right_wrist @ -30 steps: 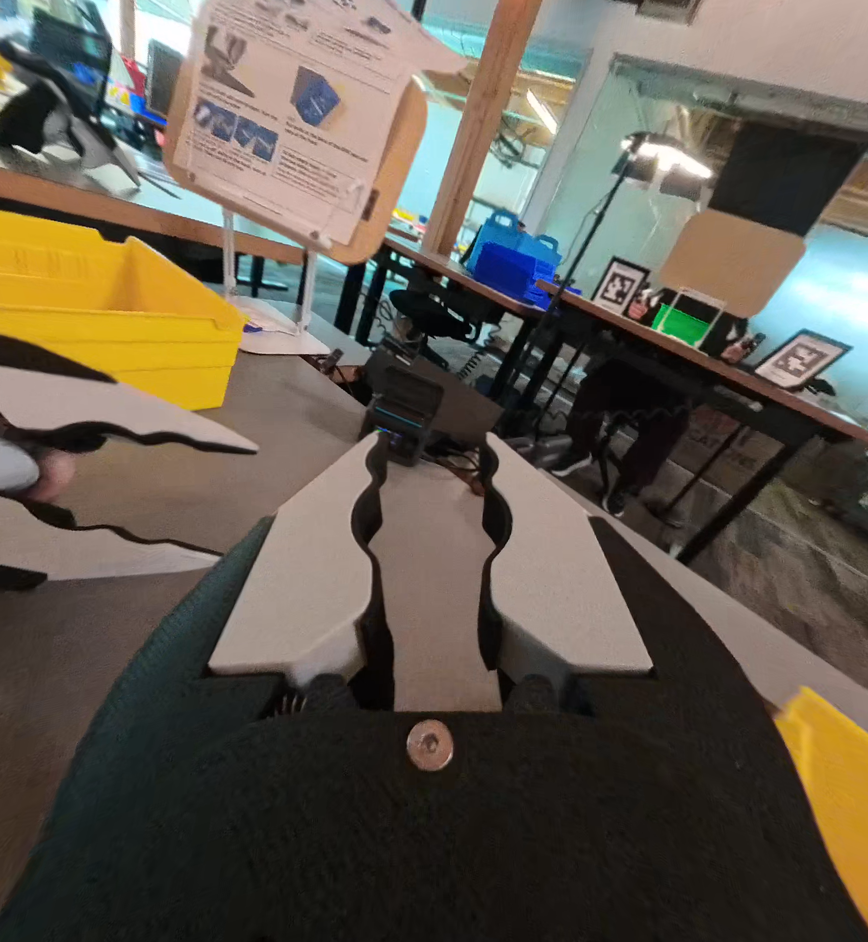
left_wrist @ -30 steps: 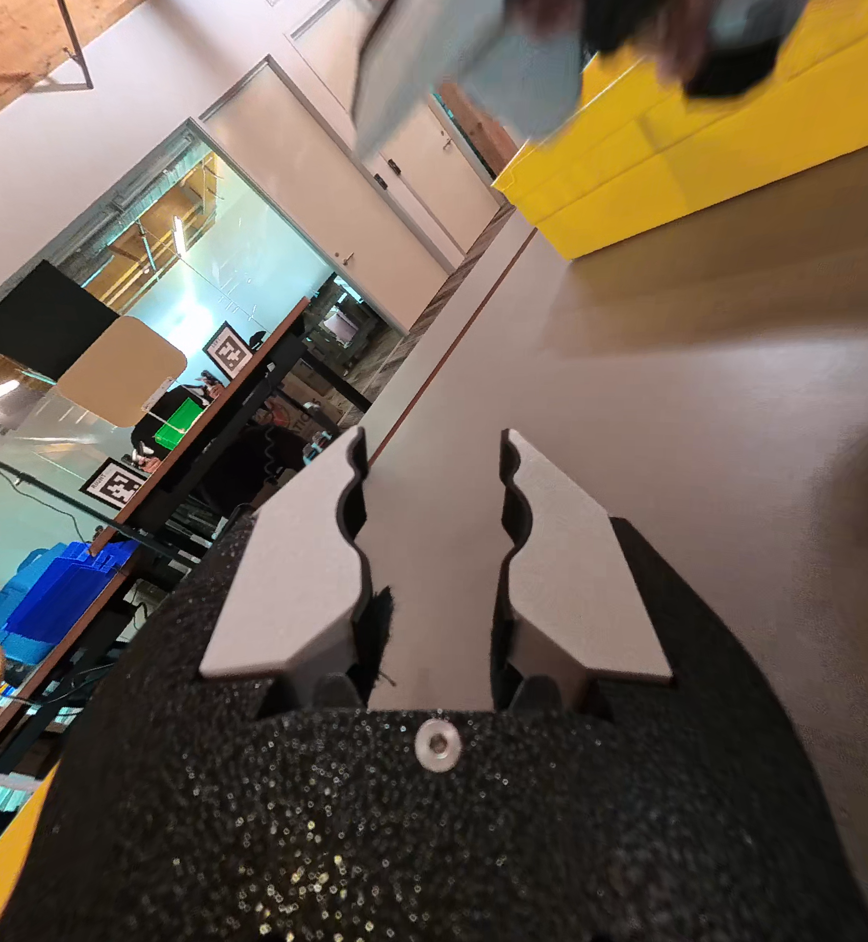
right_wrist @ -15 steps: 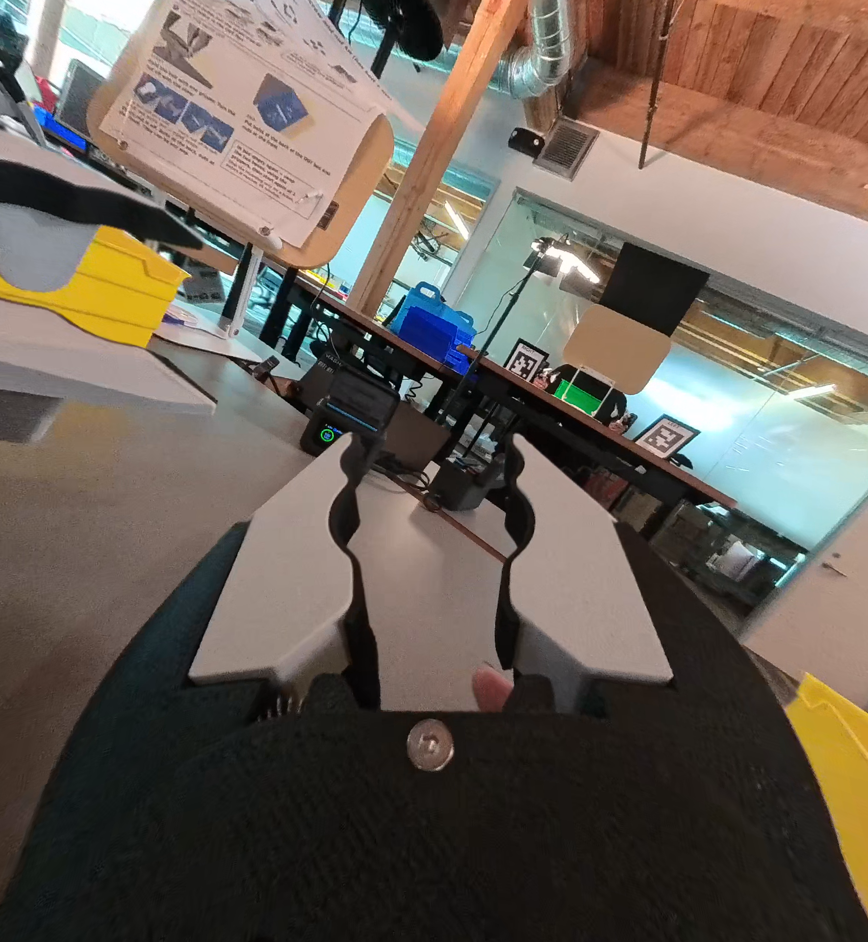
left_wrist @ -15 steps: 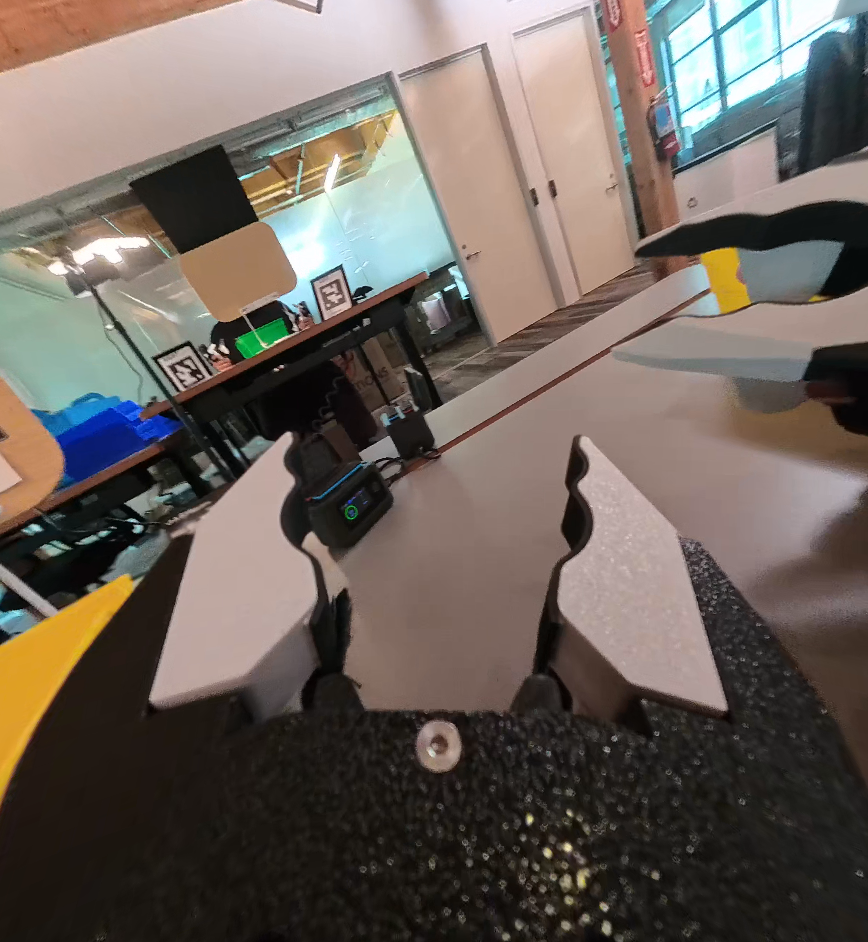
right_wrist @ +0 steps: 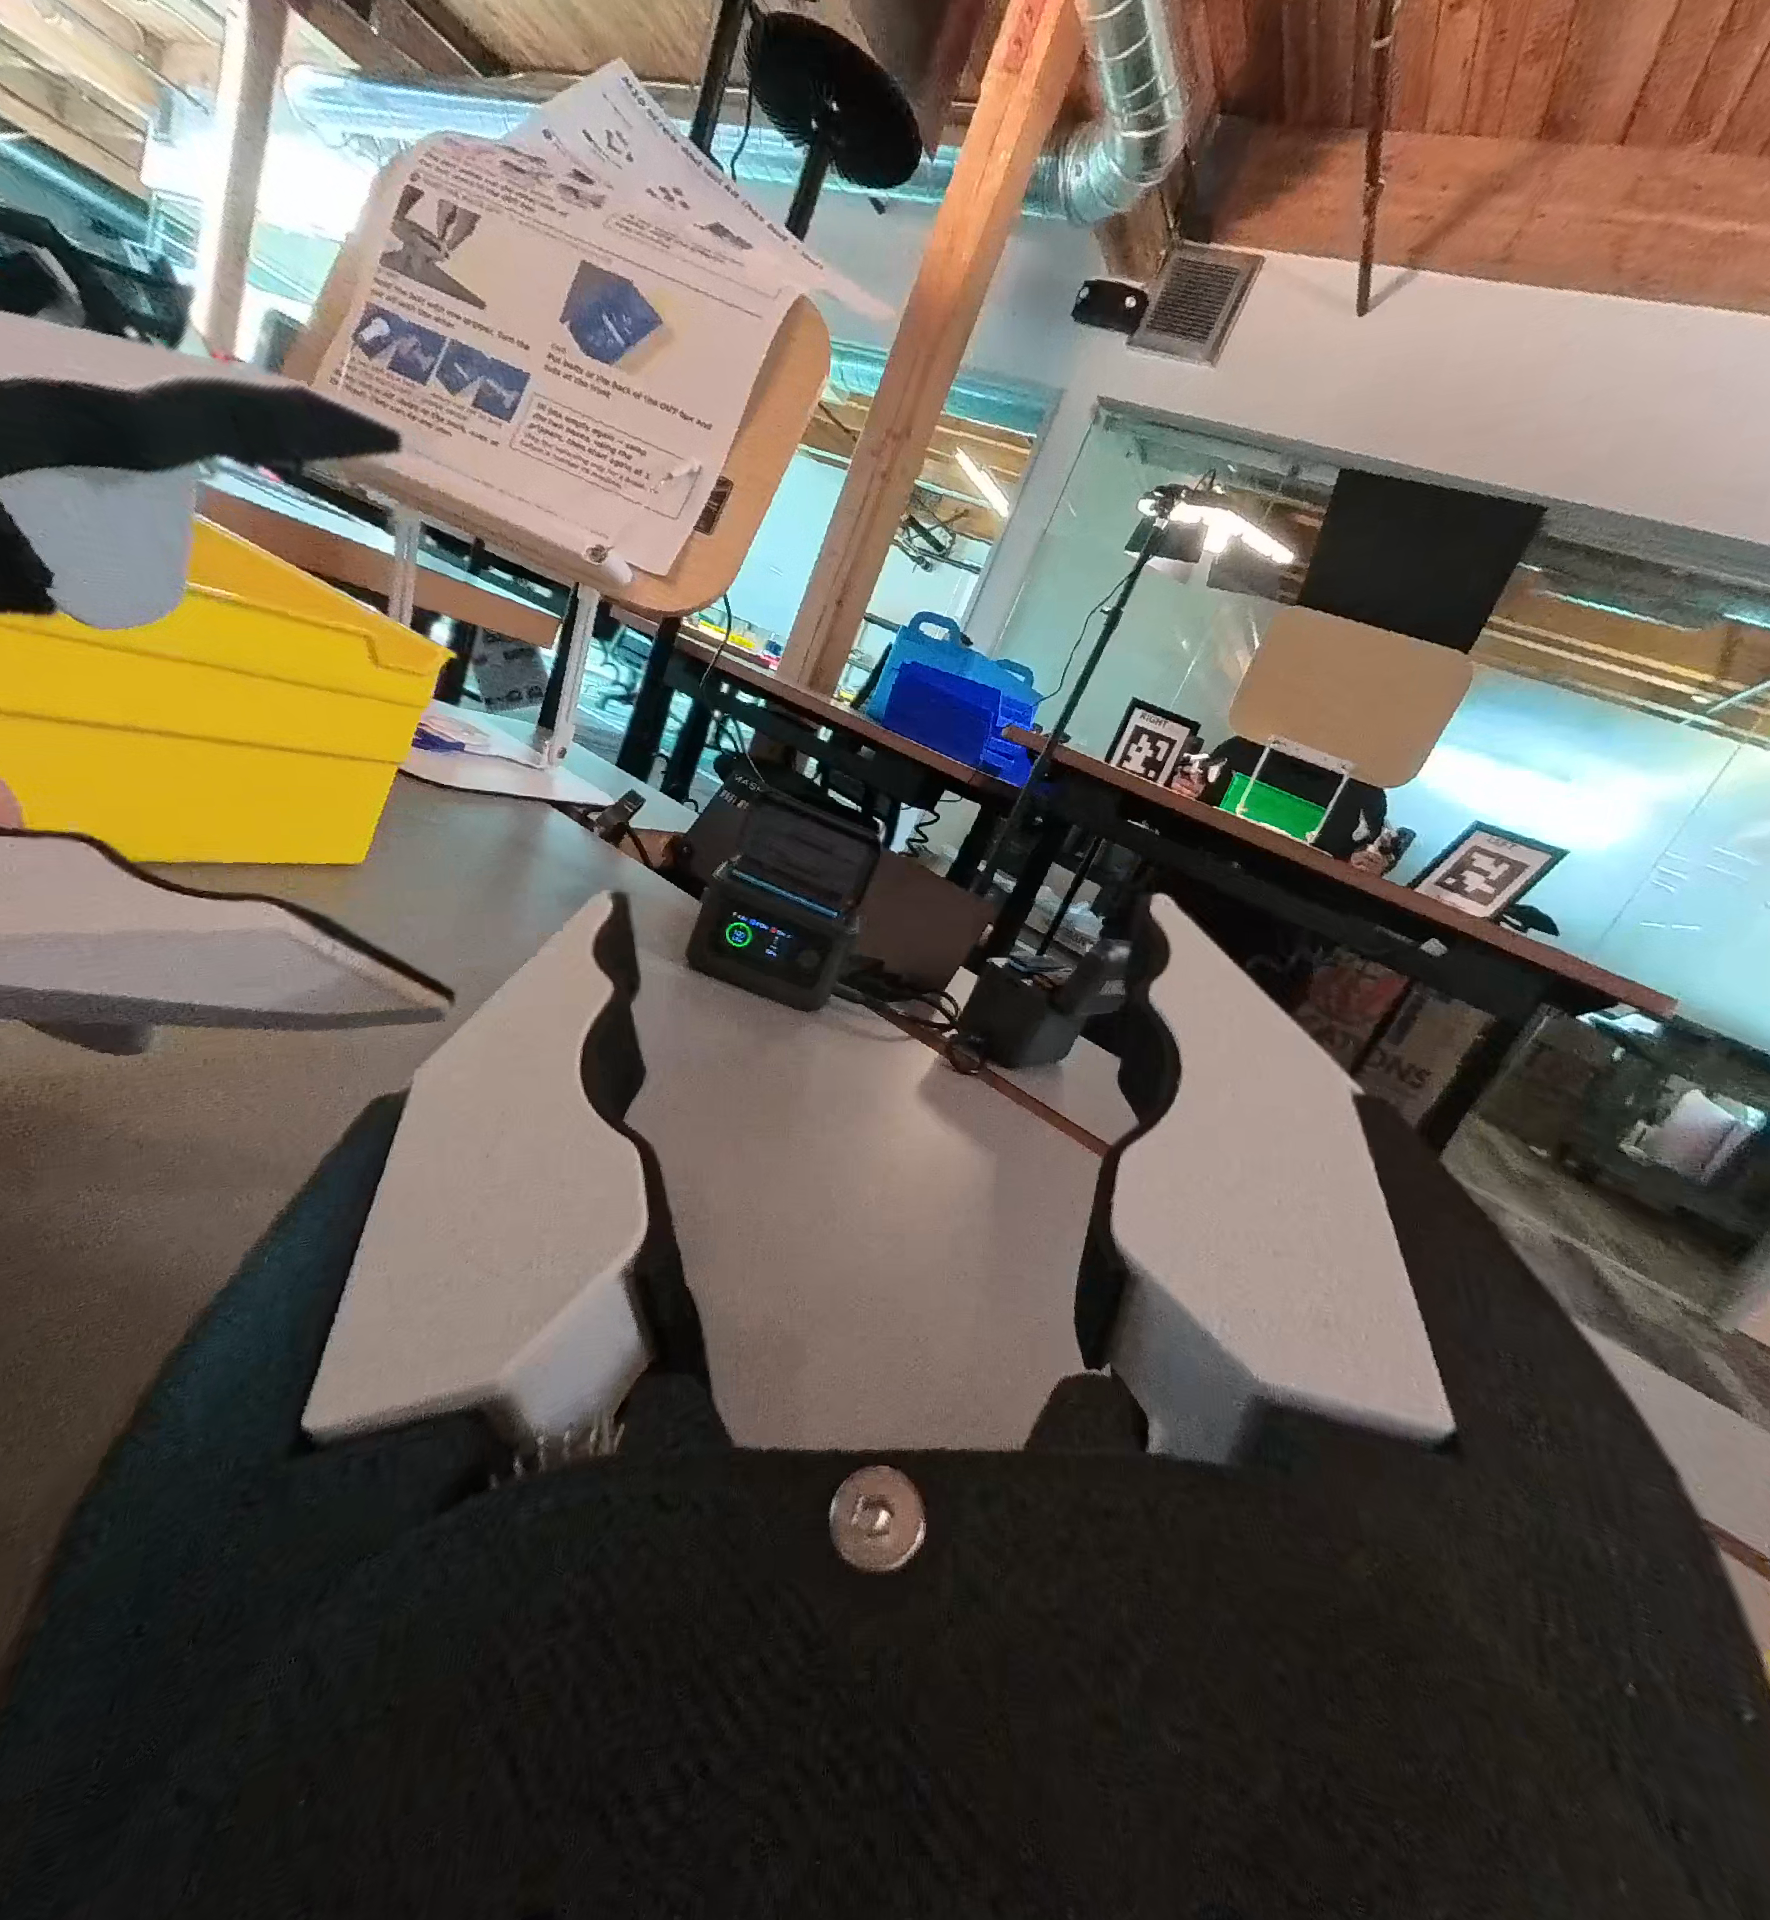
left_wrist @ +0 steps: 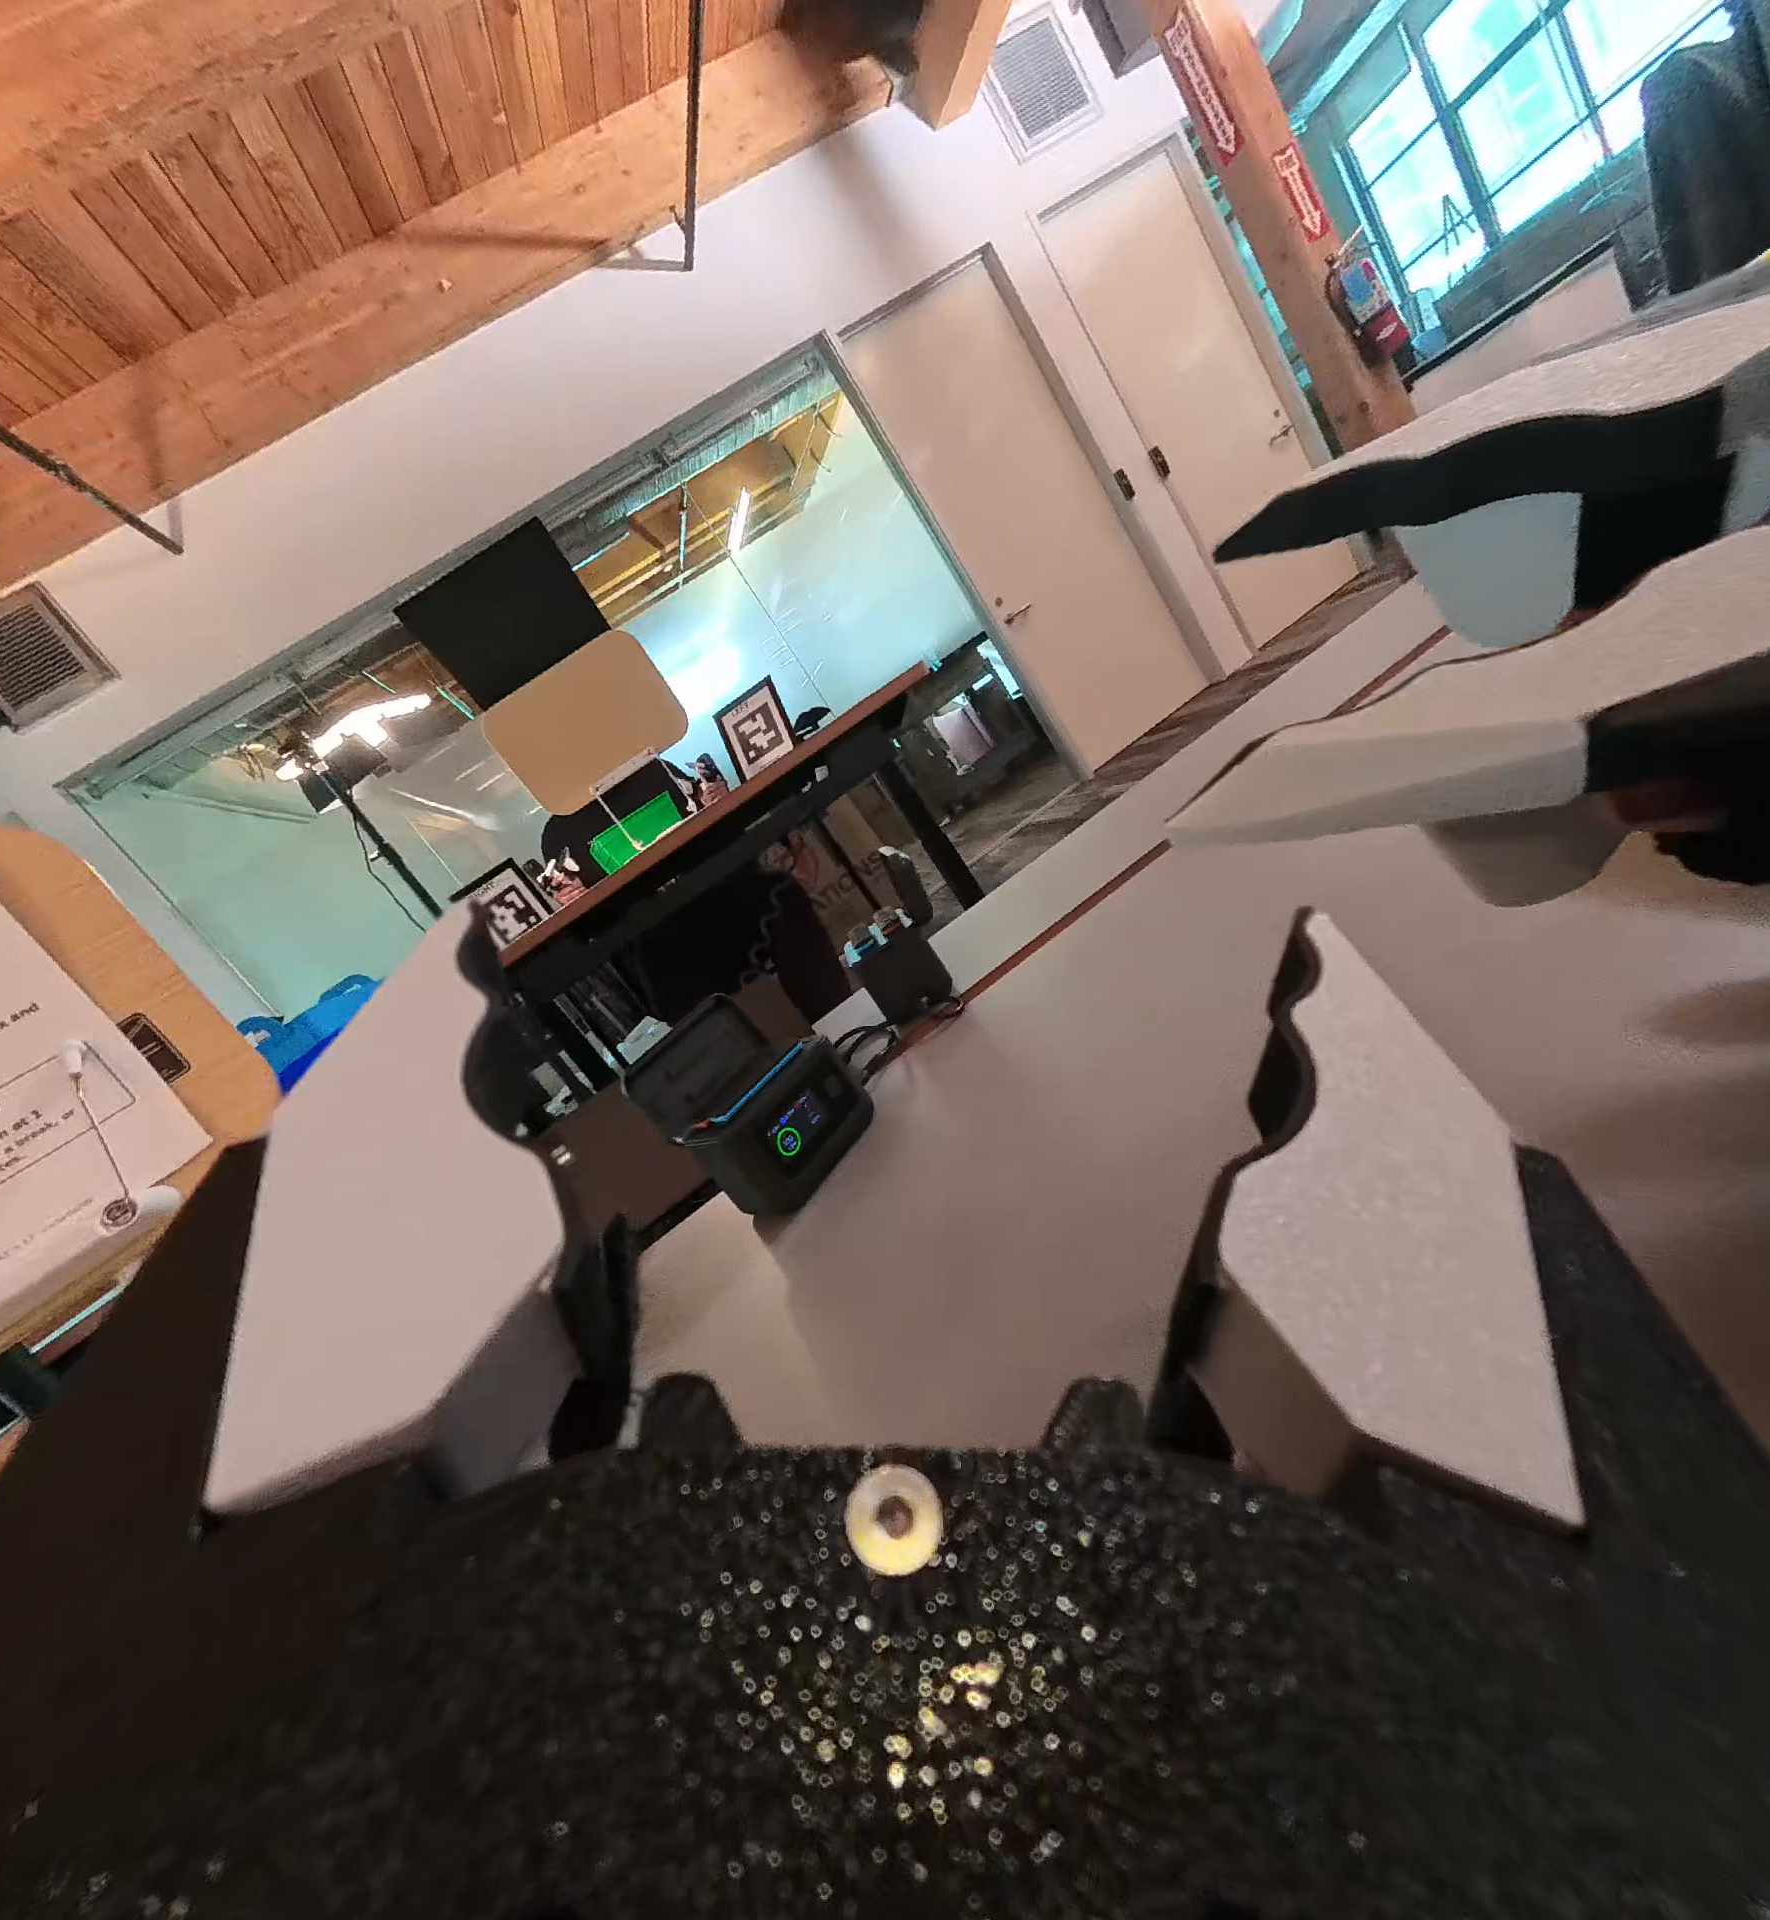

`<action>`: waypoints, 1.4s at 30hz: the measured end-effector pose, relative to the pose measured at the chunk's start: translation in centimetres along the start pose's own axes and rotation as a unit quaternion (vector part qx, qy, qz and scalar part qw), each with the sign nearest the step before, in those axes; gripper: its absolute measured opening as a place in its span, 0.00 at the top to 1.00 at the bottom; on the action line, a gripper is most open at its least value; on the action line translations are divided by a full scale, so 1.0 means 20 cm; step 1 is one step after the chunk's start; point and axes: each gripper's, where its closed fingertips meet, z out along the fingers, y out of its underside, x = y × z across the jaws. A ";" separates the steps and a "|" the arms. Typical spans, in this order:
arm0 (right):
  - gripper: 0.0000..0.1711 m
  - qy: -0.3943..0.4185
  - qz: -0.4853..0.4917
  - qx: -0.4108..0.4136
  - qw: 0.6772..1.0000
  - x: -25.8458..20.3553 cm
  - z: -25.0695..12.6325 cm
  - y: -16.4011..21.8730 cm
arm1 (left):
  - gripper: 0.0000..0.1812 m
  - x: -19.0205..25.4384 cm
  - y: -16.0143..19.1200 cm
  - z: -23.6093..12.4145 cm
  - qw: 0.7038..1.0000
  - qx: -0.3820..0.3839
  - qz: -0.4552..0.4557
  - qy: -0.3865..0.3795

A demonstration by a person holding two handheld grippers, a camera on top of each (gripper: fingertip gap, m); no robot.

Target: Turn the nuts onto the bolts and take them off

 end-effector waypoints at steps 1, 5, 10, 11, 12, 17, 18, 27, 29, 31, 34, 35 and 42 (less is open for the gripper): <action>0.43 -0.003 0.007 -0.003 1.000 0.00 0.00 0.01 | 0.20 -0.01 0.00 0.00 1.000 0.001 -0.003 -0.003; 0.30 0.004 0.026 -0.008 1.000 0.03 0.02 0.02 | 0.14 -0.03 -0.01 -0.01 1.000 0.010 -0.007 -0.010; 0.17 0.025 0.043 -0.010 0.999 0.08 0.01 0.03 | 0.12 0.07 -0.03 0.00 0.996 0.029 -0.066 0.062; 0.17 0.026 0.046 -0.010 0.999 0.08 0.01 0.03 | 0.12 0.08 -0.03 0.00 0.994 0.033 -0.072 0.071; 0.15 0.028 0.047 -0.009 0.998 0.08 0.01 0.03 | 0.12 0.09 -0.05 0.00 0.993 0.044 -0.080 0.076; 0.12 0.021 0.033 -0.013 0.999 0.07 0.01 0.03 | 0.12 0.06 -0.10 -0.02 0.989 0.075 -0.104 0.074; 0.12 0.018 0.030 -0.013 0.999 0.06 0.01 0.03 | 0.12 0.06 -0.10 -0.02 0.989 0.077 -0.103 0.071; 0.11 0.003 -0.031 -0.027 0.999 0.01 0.01 0.05 | 0.12 0.08 -0.10 -0.02 0.991 0.074 -0.082 0.075; 0.12 0.005 -0.023 -0.022 0.999 0.02 0.00 0.04 | 0.12 0.09 -0.10 -0.02 0.991 0.074 -0.082 0.076; 0.12 0.008 -0.017 -0.021 1.000 0.03 0.00 0.04 | 0.12 0.09 -0.10 -0.02 0.991 0.073 -0.082 0.076; 0.13 0.007 -0.012 -0.022 1.000 0.03 0.00 0.04 | 0.12 0.09 -0.10 -0.02 0.991 0.070 -0.082 0.079; 0.13 0.006 -0.013 -0.021 1.000 0.03 0.00 0.04 | 0.12 0.10 -0.10 -0.02 0.991 0.070 -0.082 0.080; 0.14 -0.002 -0.020 -0.023 1.000 0.01 0.00 0.04 | 0.12 0.11 -0.09 -0.02 0.991 0.067 -0.081 0.084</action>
